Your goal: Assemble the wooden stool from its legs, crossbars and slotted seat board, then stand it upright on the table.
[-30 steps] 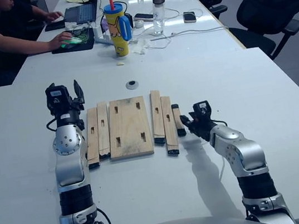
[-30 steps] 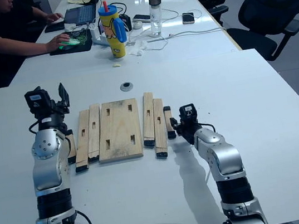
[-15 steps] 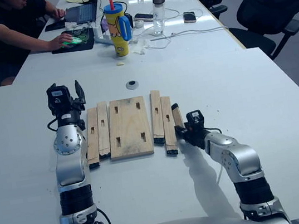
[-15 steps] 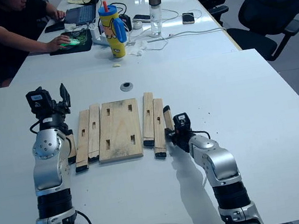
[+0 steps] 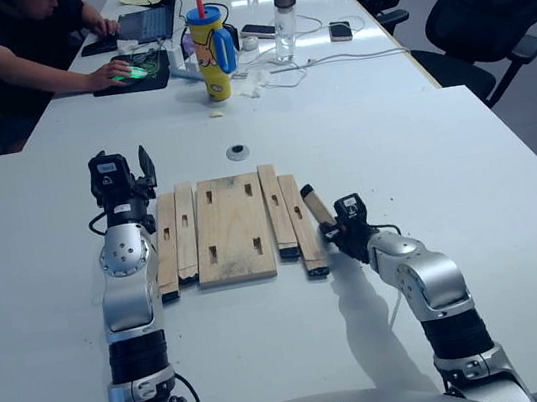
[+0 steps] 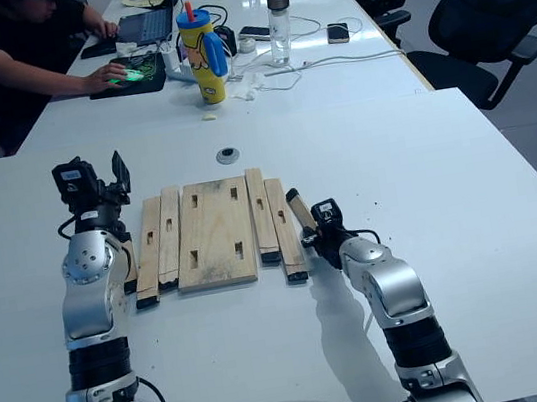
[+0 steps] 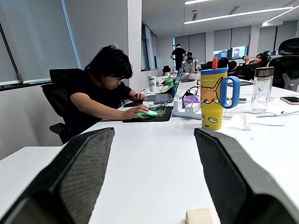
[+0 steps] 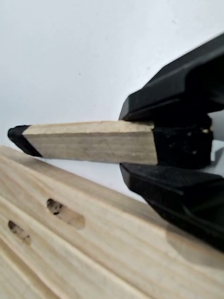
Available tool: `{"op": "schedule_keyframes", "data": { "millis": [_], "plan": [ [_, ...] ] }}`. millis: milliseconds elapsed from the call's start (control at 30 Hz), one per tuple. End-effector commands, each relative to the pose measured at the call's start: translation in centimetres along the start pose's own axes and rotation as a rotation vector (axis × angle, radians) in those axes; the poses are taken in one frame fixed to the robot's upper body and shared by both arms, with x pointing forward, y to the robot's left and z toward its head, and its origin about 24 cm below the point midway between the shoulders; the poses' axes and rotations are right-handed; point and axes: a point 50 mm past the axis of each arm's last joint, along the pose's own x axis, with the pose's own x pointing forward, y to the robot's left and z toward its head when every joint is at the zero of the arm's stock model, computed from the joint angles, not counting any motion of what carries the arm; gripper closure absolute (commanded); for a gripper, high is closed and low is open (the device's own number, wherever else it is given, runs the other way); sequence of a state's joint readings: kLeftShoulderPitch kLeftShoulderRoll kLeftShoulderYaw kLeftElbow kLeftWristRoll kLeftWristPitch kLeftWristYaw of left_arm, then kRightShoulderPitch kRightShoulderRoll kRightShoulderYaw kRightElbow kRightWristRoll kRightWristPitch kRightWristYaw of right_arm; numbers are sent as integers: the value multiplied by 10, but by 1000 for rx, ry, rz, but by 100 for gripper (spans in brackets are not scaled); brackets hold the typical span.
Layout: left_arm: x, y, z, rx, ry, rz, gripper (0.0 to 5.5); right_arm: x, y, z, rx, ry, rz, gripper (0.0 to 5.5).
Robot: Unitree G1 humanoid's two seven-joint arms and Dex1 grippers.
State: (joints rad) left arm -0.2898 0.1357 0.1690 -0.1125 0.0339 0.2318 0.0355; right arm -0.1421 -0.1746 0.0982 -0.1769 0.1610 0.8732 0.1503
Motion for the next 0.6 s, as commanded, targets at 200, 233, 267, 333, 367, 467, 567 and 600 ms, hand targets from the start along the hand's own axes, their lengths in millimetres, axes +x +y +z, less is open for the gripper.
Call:
{"op": "schedule_keyframes", "data": {
  "millis": [200,233,267,333,367,467,567,600],
  "plan": [
    [12,-25,-2,-402,89,-267,233,-4,-23,29,225,-273,22,427],
    [13,-24,-1,-454,97,-315,233,-5,-24,35,240,-307,48,427],
    [14,-22,0,-494,98,-356,233,-6,-25,39,254,-327,76,428],
    [17,-20,7,-635,103,-455,233,-10,-22,50,287,-388,165,428],
    [18,-21,11,-720,107,-515,233,-13,-18,54,298,-409,232,428],
    [12,-35,30,-995,156,-804,233,-26,-1,70,347,-503,490,428],
    [9,-40,39,-1103,223,-959,233,-37,6,74,324,-543,652,428],
    [9,-41,40,-1107,250,-992,233,-39,8,75,311,-551,693,428]
  ]
}}
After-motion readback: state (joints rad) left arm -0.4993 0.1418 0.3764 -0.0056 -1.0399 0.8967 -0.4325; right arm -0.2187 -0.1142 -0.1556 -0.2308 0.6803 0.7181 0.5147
